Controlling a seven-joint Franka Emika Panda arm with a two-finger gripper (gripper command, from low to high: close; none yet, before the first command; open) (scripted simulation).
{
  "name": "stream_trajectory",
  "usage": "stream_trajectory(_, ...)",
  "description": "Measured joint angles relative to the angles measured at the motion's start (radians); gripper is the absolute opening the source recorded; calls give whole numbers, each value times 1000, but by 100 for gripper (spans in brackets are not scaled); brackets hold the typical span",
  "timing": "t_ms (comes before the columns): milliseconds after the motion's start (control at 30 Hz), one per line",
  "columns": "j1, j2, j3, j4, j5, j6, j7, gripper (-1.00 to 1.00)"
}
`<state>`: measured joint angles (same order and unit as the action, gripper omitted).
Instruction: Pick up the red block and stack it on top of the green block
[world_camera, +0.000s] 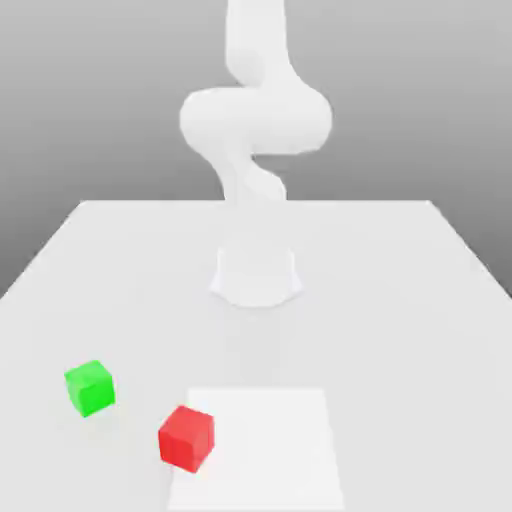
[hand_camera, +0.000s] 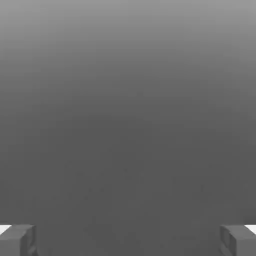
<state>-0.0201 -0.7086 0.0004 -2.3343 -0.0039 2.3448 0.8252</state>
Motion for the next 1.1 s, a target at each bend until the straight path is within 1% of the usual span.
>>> stream_trajectory(433, -90, 478, -18, -179, -16, 234, 129, 0)
stream_trajectory(700, -136, 768, -41, -288, 7, 376, 183, 0)
stream_trajectory(900, -152, 985, -25, -279, 31, 545, 176, 0)
stream_trajectory(933, -154, 1011, -22, -275, 33, 567, 175, -100)
stream_trajectory(1100, -154, 1011, -22, -275, 31, 567, 177, -100)
